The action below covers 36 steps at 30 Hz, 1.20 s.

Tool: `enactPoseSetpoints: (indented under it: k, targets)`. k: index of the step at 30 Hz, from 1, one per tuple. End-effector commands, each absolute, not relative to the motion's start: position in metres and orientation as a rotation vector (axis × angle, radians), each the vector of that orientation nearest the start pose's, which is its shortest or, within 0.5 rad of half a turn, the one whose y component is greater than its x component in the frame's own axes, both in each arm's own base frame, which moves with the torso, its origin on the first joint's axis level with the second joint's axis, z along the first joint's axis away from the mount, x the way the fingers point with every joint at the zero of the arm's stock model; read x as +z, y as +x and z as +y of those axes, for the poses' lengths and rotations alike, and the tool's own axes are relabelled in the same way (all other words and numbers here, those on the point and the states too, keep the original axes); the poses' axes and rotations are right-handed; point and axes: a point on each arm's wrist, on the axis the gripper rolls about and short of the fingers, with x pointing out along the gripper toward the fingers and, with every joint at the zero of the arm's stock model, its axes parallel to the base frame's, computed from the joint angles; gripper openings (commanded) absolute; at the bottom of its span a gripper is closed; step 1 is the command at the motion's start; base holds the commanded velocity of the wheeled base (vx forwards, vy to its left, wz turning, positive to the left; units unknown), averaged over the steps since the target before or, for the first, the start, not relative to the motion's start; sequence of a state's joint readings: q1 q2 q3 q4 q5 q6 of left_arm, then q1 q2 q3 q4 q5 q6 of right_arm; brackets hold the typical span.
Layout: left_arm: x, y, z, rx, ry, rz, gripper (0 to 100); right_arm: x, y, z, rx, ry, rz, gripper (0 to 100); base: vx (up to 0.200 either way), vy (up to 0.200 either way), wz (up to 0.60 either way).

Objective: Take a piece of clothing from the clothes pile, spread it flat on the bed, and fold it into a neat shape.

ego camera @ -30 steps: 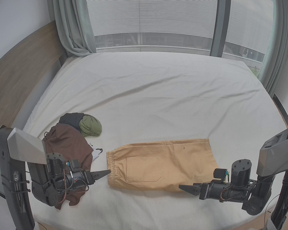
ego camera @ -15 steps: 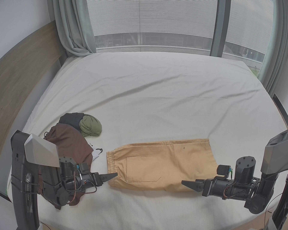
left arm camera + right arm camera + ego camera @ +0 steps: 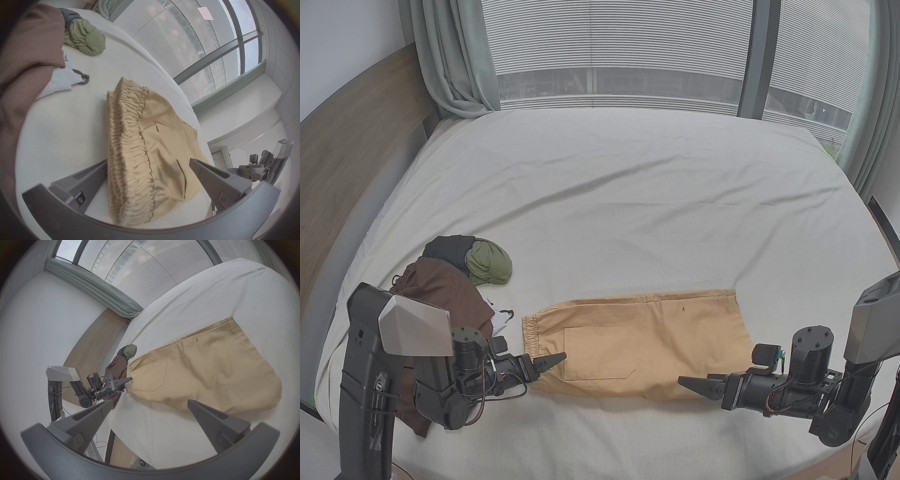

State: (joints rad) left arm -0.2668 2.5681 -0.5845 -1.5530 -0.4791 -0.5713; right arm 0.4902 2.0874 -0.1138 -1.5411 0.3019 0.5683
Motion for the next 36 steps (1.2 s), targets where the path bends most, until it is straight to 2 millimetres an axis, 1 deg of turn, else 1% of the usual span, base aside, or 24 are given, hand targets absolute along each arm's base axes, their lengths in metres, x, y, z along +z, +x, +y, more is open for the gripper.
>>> enactPoseSetpoints:
  k: [1, 10, 11, 15, 21, 24, 25, 28, 30, 31, 32, 33, 36]
  targets:
    - [-0.075, 0.332, -0.108, -0.588, -0.574, 0.626, 100, 0.028, 0.209, 0.120, 0.633, 0.488, 0.651, 100, 0.000, 0.000, 0.00]
    - [-0.076, 0.333, -0.110, -0.567, -0.580, 0.620, 100, 0.028, 0.211, 0.120, 0.631, 0.489, 0.648, 100, 0.000, 0.000, 0.00]
    - [-0.076, 0.333, -0.111, -0.568, -0.586, 0.622, 0, 0.028, 0.211, 0.120, 0.630, 0.489, 0.646, 100, 0.000, 0.000, 0.00]
    - [-0.075, 0.335, -0.112, -0.571, -0.612, 0.622, 0, 0.028, 0.211, 0.119, 0.629, 0.491, 0.645, 100, 0.000, 0.000, 0.00]
    - [-0.073, 0.331, -0.109, -0.561, -0.619, 0.634, 0, 0.027, 0.211, 0.120, 0.623, 0.491, 0.650, 100, 0.000, 0.000, 0.00]
    - [-0.065, 0.330, -0.108, -0.563, -0.624, 0.622, 0, 0.027, 0.211, 0.120, 0.623, 0.491, 0.650, 100, 0.000, 0.000, 0.00]
    - [-0.056, 0.329, -0.108, -0.566, -0.637, 0.612, 0, 0.027, 0.212, 0.119, 0.622, 0.492, 0.650, 100, 0.000, 0.000, 0.00]
    - [-0.040, 0.323, -0.106, -0.583, -0.665, 0.606, 0, 0.026, 0.212, 0.120, 0.622, 0.491, 0.652, 100, 0.000, 0.000, 0.00]
    - [-0.036, 0.320, -0.105, -0.591, -0.677, 0.614, 0, 0.026, 0.212, 0.120, 0.622, 0.491, 0.652, 100, 0.000, 0.000, 0.00]
    - [-0.030, 0.316, -0.104, -0.603, -0.690, 0.624, 0, 0.026, 0.212, 0.120, 0.622, 0.491, 0.652, 100, 0.000, 0.000, 0.00]
    - [-0.030, 0.316, -0.104, -0.603, -0.690, 0.624, 0, 0.026, 0.212, 0.120, 0.622, 0.491, 0.652, 100, 0.000, 0.000, 0.00]
    - [-0.024, 0.311, -0.102, -0.617, -0.700, 0.631, 0, 0.027, 0.211, 0.120, 0.623, 0.491, 0.650, 100, 0.000, 0.000, 0.00]
    - [-0.021, 0.308, -0.099, -0.612, -0.703, 0.632, 0, 0.026, 0.212, 0.120, 0.623, 0.491, 0.650, 100, 0.000, 0.000, 0.00]
